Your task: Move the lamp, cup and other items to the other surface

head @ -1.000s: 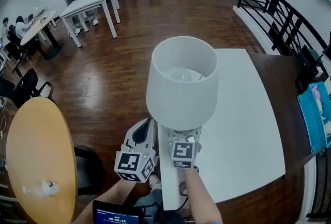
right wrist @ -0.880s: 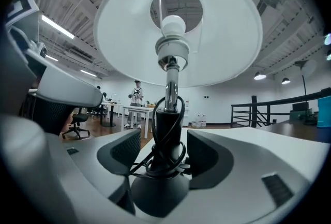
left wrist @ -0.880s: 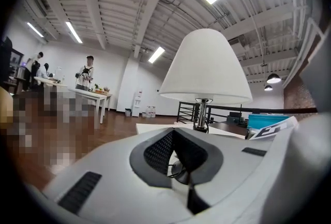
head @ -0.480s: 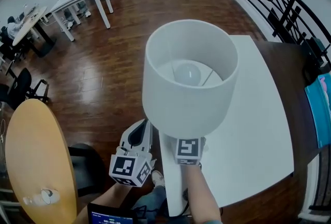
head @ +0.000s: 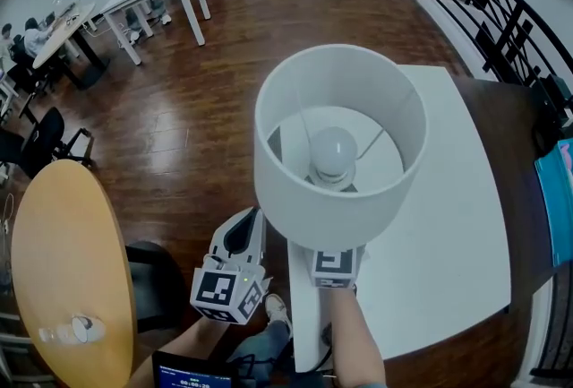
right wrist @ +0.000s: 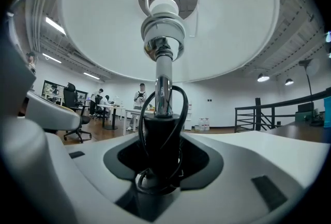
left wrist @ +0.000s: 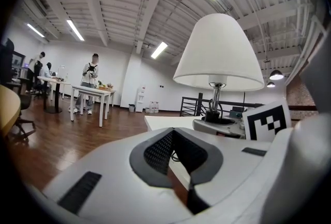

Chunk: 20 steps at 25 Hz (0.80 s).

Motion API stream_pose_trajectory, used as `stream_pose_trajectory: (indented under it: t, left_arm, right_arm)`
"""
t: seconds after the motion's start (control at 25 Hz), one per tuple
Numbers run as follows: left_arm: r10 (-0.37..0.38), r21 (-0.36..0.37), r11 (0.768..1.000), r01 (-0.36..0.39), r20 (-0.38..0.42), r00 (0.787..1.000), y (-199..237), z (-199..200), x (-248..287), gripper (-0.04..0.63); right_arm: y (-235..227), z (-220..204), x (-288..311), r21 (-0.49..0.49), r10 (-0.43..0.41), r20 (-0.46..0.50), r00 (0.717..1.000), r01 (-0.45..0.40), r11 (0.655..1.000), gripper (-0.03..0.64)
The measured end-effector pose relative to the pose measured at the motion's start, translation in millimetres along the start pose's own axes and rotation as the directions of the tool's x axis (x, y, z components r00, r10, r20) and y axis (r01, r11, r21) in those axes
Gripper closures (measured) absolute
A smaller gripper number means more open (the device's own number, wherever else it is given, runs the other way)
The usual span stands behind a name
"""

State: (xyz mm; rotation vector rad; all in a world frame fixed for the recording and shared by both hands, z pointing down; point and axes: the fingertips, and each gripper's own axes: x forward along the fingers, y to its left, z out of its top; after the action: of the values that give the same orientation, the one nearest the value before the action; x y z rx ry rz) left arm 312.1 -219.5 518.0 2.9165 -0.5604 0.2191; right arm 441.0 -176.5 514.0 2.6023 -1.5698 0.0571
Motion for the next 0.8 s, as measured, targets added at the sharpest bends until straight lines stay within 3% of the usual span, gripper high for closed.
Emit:
stream_pose_trajectory:
  t: [0.12,0.44,0.64,0.8]
  left_arm:
    - [0.004,-0.001,1.000,-0.004,0.023,1.000,3.7,-2.4,-12.0,0.580]
    - [0.054,-0.008,0.999,-0.054,0.043,0.998,9.1,16.9,-37.4,0.580]
    - [0.142,-0.019,0.990,-0.142,0.055,0.988,5.4,31.3,-69.7,0.580]
    - [0.265,-0.043,0.964,-0.262,0.071,0.962,4.4,41.1,-102.7,0.580]
  right_arm:
    - [14.2,1.1,-4.2,0.004,0.010,0.042,0.999,-0.010,1.000,0.441]
    - [40.2,28.5,-9.9,-0.008,0.082,0.023,0.996,-0.082,0.997,0.445]
    - [62.3,48.1,-24.0,-0.020,0.176,0.011,0.984,-0.176,0.984,0.445]
    - [90.4,61.6,-37.0,-0.021,0.307,0.001,0.952,-0.307,0.952,0.445]
